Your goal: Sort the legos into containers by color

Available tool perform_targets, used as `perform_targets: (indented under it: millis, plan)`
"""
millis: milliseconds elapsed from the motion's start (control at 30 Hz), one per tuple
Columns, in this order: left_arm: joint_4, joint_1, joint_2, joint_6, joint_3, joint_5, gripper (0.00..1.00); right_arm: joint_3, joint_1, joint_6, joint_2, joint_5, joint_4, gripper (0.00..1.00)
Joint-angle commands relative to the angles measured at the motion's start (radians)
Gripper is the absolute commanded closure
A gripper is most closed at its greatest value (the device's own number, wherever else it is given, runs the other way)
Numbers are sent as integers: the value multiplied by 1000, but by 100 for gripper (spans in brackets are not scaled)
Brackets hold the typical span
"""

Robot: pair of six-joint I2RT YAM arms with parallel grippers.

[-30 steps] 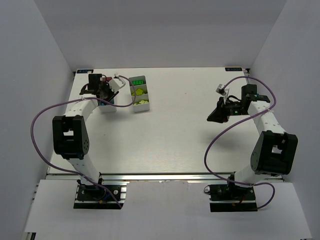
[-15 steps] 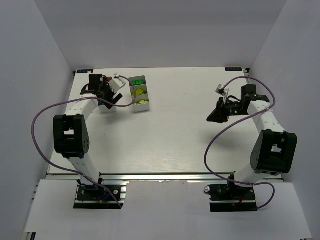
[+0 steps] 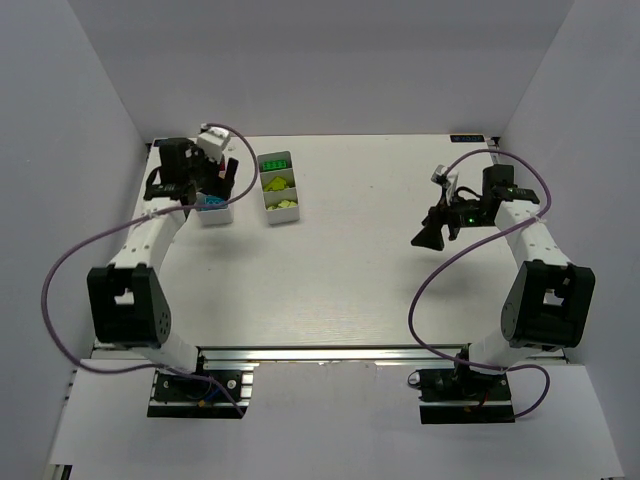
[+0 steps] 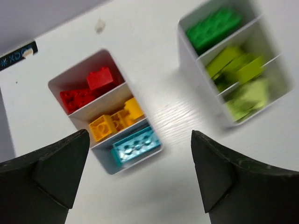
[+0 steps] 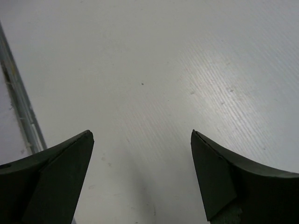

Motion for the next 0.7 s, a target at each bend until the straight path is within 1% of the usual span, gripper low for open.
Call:
perform_targets:
  millis: [0,67,100,133,167,200,233,267,300,367,467,500,533,600,667]
  plan:
    - [140,7,-215,-396,-127,106,2,38,13,129,-39,100,147,11]
    - [187,7,-290,-525,-207,97,2,47,15,236,-36,169,245,11]
    - [206,7,-360,-612,-271,85,2,51,18,287,-37,196,287,10]
    - [203,7,-396,-654,-299,57,2,52,21,338,-34,251,328,11]
    - [194,7,-432,-708,-322,-57,2,63,27,402,-31,267,376,11]
    - [163,7,-506,-830,-346,-125,2,76,30,422,-25,275,379,11]
    - [151,7,-543,-873,-385,-180,2,101,30,445,-17,259,387,11]
    - [154,7,-577,-892,-406,-199,2,110,30,464,-14,247,399,10]
    - [167,7,-635,-901,-426,-182,2,119,30,504,-11,244,405,11]
    - [177,7,-678,-914,-459,-121,2,129,30,548,-14,226,437,11]
    - [184,7,-738,-929,-474,-86,2,132,30,610,-13,221,470,11]
    - [178,7,-750,-935,-476,-83,2,132,30,651,-11,236,488,11]
    - [175,7,-772,-937,-477,-80,2,129,30,677,-10,289,500,11]
    - [166,7,-793,-938,-483,-69,2,135,30,725,-7,347,506,11]
    - [155,7,-822,-935,-483,-60,2,136,30,732,-10,400,502,11]
